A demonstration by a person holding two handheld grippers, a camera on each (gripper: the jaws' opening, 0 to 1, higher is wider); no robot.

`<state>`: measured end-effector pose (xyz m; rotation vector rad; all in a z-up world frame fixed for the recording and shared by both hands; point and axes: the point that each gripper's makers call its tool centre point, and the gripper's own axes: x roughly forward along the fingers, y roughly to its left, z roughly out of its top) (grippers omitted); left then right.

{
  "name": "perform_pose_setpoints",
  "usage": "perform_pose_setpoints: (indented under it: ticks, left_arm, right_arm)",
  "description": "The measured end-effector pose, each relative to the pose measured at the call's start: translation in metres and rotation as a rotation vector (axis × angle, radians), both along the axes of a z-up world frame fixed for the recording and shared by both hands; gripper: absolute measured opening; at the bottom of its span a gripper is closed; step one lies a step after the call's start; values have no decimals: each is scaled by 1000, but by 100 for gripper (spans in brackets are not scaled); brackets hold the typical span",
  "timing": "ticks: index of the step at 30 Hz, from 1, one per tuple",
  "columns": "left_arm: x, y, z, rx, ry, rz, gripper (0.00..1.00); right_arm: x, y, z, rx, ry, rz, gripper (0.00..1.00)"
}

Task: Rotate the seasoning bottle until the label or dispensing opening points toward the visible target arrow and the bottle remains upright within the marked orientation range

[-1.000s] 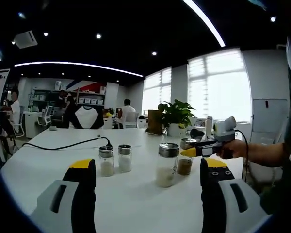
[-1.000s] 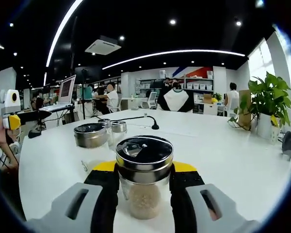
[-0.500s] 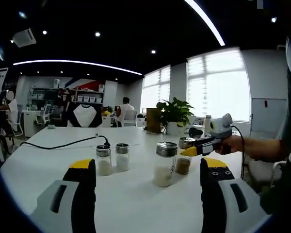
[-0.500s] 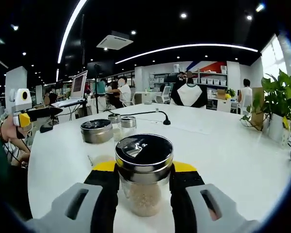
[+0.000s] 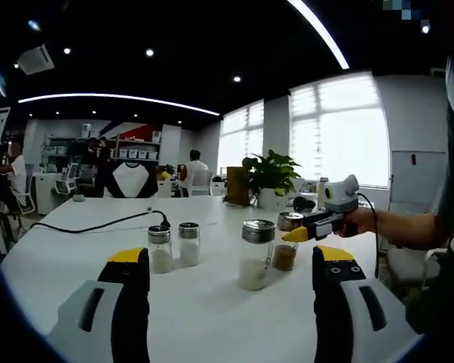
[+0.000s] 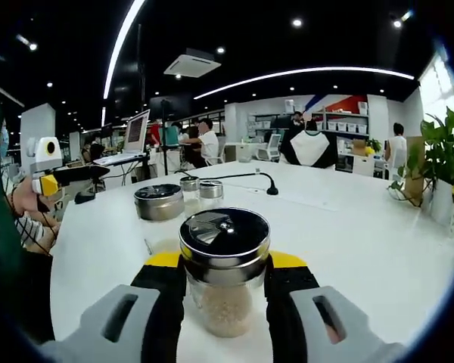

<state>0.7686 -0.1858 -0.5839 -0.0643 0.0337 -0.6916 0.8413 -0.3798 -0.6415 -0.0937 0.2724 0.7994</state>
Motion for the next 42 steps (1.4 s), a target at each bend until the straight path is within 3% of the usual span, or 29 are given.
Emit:
perform_pose_setpoints:
  ticks: [22,24,26,29,34,42]
  left_arm:
    - [1,-3,-5,7,18,-6,93]
    - [1,-3,-5,9,20,-6,93]
    - [1,-2,-5,12,18,-4,93]
    - [1,-2,-7,17,29,-2,93]
    - [-1,-1,-9,17,34,-2,93]
    - [-2,1,-11,19,40,4,93]
  right_arm:
    - [1,-2,-1,14,-9,17,40]
    - [2,-5,-3,38,29,-30,43]
    - [6,-8,-2,-10,-16,-50,47]
    - [4,-7,-1,54,22,-71,47]
    - [3,-11,-2,44,20,-112,51]
    - [0,-9,-3,111,49,-221,54]
